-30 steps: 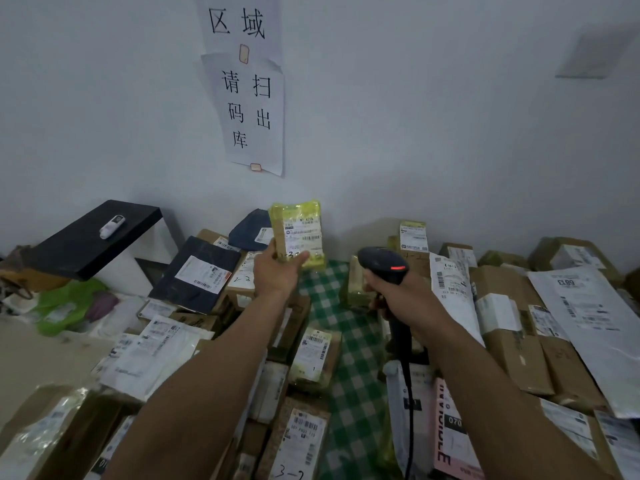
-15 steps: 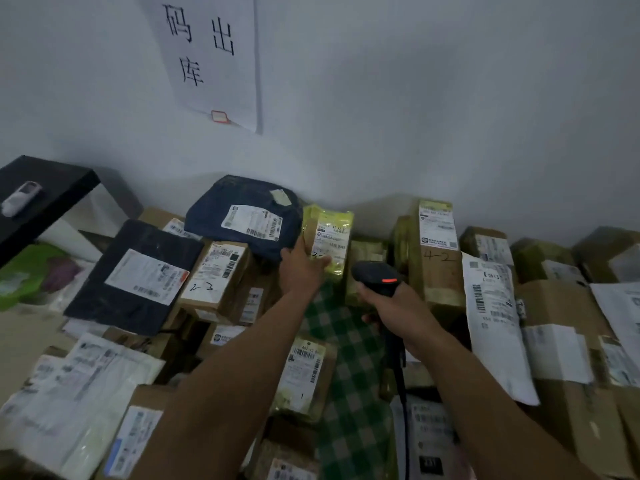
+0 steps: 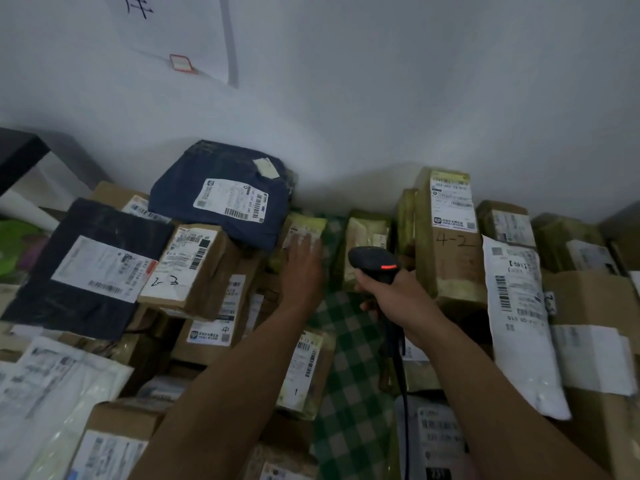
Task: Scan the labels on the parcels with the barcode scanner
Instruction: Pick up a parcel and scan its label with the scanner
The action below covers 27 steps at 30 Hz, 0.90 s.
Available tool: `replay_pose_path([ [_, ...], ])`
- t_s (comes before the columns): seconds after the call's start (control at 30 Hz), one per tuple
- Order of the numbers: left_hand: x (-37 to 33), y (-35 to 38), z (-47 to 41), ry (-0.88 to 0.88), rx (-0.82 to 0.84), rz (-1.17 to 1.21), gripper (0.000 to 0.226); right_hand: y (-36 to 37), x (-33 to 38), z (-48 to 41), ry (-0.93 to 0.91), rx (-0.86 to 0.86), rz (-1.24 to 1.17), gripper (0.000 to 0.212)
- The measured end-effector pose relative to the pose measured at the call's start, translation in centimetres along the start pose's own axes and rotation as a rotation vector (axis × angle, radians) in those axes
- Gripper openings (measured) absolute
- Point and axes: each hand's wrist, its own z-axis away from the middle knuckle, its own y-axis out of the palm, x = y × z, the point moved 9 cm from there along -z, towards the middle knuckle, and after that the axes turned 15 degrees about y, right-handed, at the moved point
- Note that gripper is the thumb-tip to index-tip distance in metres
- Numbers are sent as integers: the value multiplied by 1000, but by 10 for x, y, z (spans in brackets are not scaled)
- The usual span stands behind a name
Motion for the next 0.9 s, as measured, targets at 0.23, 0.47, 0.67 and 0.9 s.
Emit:
replay_pose_path([
  [0.23, -2, 35, -6, 102, 250, -69, 83, 0, -6, -2, 6, 15, -23, 14],
  [0.47, 10, 30, -38, -1, 253, 197, 81, -9, -12, -2, -10, -4, -28, 11],
  [0.67, -8, 6, -17, -206, -190, 684, 45, -19, -17, 6, -20, -23, -51, 22],
  [0.9, -34, 42, 2, -276, -111, 927, 49, -23, -24, 22, -27, -47, -30, 11],
])
